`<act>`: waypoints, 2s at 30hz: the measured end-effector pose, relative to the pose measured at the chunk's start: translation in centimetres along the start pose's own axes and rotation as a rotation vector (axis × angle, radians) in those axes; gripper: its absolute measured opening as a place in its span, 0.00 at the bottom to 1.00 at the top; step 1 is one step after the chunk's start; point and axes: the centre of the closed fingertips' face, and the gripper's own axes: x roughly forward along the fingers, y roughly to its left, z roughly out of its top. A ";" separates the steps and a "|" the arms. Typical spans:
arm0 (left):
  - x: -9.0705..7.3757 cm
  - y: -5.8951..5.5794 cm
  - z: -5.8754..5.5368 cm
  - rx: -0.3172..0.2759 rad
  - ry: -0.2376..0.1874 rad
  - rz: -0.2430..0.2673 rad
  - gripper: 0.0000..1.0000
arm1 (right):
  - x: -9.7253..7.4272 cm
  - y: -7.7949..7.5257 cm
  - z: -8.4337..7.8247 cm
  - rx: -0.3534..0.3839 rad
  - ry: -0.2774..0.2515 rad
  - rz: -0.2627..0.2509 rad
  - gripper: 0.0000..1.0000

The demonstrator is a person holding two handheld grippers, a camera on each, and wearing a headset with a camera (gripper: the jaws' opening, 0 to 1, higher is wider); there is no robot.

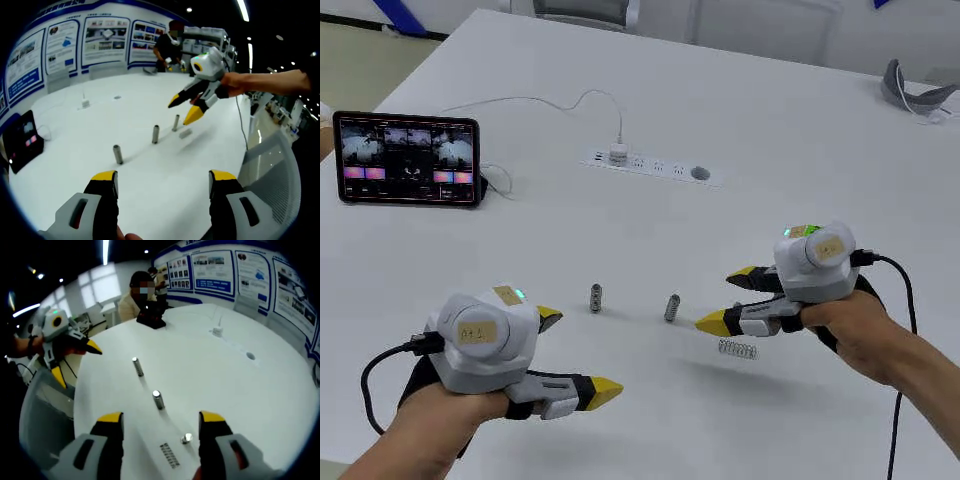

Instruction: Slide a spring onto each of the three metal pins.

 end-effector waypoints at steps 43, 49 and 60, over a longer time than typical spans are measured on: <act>2.8 -1.5 1.3 0.050 0.018 -0.076 0.76 | -6.8 -0.2 -6.2 0.232 -0.122 -0.189 0.70; 3.4 -1.9 1.4 0.056 0.021 -0.091 0.76 | -7.6 0.4 -7.7 0.269 -0.129 -0.202 0.71; 4.6 -2.4 1.9 0.080 0.033 -0.119 0.76 | -8.0 1.8 -9.8 0.325 -0.137 -0.200 0.74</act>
